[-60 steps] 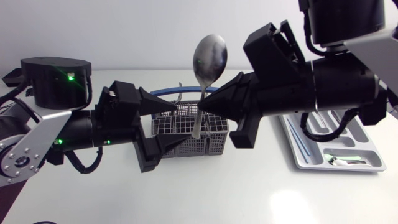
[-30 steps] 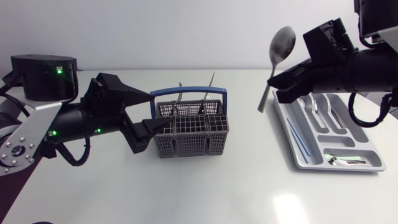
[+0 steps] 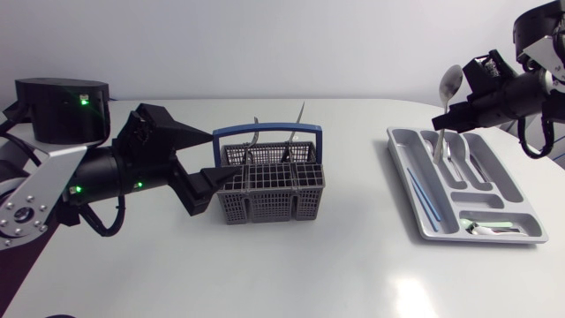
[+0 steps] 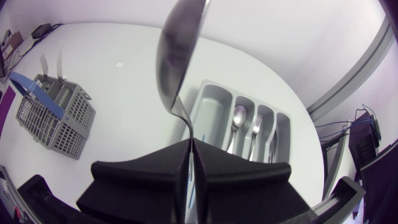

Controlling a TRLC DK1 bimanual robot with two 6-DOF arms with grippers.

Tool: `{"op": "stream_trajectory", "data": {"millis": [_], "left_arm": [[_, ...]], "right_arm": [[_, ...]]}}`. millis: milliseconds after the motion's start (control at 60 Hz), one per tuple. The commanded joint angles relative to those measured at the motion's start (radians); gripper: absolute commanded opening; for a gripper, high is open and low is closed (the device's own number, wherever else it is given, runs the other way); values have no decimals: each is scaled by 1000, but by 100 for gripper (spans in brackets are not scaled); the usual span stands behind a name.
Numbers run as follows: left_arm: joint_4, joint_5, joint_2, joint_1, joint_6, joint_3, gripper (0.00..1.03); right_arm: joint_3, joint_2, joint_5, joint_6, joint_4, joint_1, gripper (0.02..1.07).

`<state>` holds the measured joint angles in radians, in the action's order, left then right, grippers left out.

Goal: Sort the cutlery from the basket into the organizer compartments.

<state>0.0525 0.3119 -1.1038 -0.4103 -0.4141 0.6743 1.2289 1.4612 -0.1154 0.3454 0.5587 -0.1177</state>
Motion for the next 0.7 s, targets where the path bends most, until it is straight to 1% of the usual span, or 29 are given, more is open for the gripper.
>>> {"op": "stream_trajectory", "data": {"millis": [0, 433, 683], "left_arm": [[-8, -4, 32, 5, 11, -4, 97], [-11, -4, 48, 5, 3, -18, 97], [-11, -4, 48, 4, 3, -19, 97]], "right_arm": [[58, 64, 16, 30, 30, -36, 8], [155, 291, 19, 73, 10, -178, 8], [201, 386, 16, 78, 9, -208, 8]]}}
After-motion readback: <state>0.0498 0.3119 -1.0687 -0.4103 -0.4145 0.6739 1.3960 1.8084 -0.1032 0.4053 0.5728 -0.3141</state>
